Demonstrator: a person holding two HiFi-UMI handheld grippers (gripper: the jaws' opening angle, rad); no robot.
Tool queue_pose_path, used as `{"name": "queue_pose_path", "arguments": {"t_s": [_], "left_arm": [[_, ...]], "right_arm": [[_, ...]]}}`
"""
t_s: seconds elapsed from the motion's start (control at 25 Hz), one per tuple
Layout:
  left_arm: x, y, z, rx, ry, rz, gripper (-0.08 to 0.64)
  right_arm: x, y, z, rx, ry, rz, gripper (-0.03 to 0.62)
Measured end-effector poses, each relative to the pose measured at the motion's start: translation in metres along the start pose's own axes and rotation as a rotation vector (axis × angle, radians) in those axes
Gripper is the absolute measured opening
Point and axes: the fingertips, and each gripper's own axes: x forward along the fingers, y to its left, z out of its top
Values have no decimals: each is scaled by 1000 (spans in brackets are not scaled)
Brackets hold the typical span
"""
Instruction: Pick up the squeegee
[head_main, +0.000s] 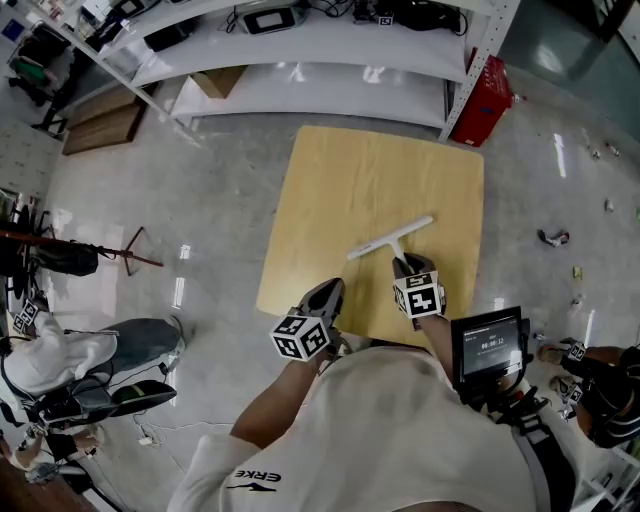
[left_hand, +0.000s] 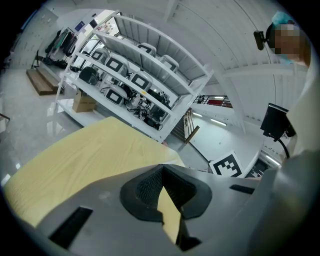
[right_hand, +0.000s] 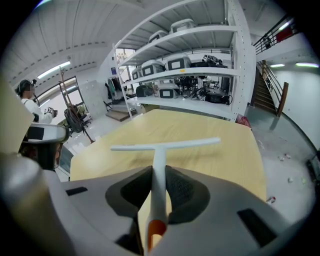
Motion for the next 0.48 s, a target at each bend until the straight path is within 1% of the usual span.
{"name": "queue_pose_path", "arguments": {"t_s": [0.2,0.36,0.48], "left_arm": [[2,1,9,22,-15,-18,5],[-33,-9,11,46,-31,-45,5],[-46,-11,15,62,-43,-55,5]], "right_arm": [[-13,-3,15,27,-50,-18,84],[-55,23,19,51,-105,-42,84],[-73,33,25,63,-144,-54,84]]}}
